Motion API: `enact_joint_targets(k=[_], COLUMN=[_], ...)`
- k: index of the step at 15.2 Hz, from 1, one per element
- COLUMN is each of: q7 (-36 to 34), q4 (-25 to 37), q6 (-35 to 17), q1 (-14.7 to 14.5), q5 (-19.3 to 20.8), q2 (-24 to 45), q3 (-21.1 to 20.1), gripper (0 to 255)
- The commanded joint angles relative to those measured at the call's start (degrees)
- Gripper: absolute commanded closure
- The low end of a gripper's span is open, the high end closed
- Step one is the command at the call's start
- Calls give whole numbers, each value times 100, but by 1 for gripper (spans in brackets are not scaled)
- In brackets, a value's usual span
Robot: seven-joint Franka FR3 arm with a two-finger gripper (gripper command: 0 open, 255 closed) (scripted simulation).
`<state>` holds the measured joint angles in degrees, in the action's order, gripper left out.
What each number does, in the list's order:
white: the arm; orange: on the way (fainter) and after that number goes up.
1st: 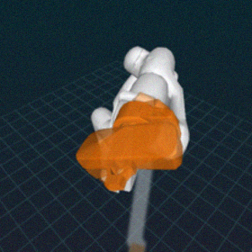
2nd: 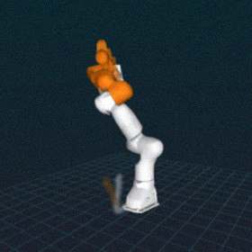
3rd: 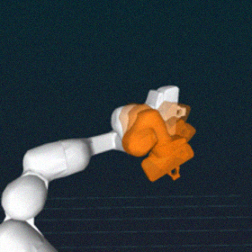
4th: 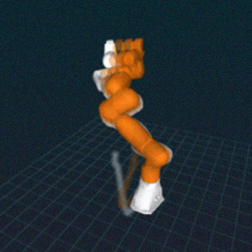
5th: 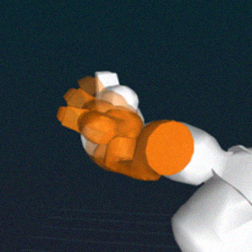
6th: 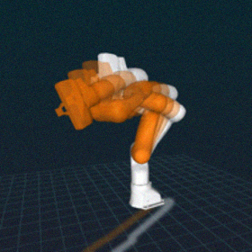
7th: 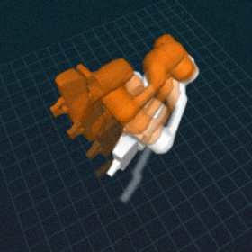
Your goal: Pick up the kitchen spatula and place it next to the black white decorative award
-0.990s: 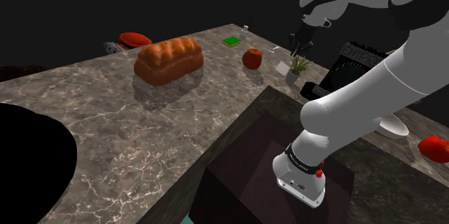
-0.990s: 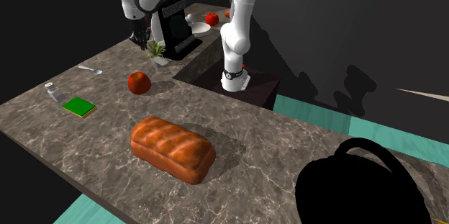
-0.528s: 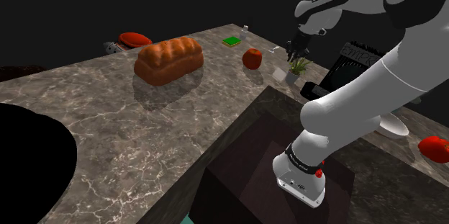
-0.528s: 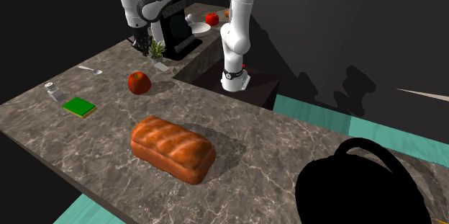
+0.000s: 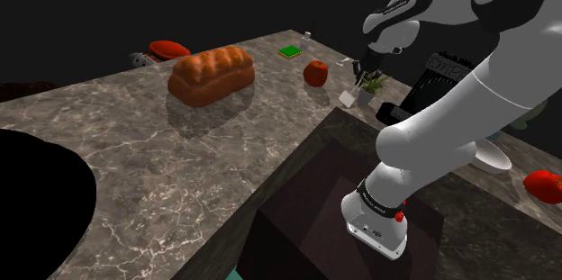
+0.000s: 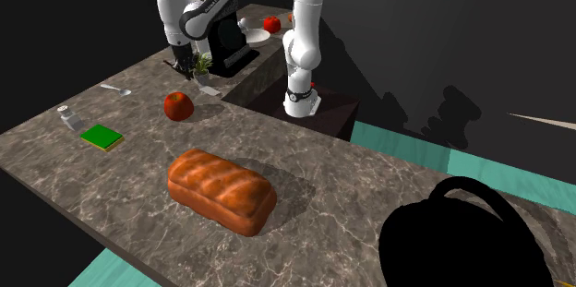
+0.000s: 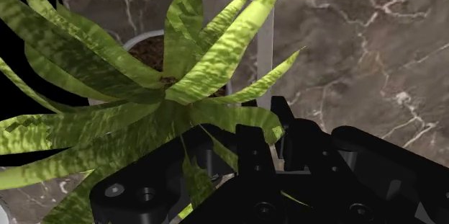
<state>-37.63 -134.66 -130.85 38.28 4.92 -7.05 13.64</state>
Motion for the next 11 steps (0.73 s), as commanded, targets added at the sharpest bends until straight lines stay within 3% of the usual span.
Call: enact_joint_targets(k=[1, 5, 11], q7=[11, 34, 37], q4=[-86, -218, -226], q6=[-177, -502, -523], q1=[1, 3, 10], q5=[-14, -54, -58], q2=[89, 285, 299], q3=[10, 21, 15], gripper=[255, 255, 255])
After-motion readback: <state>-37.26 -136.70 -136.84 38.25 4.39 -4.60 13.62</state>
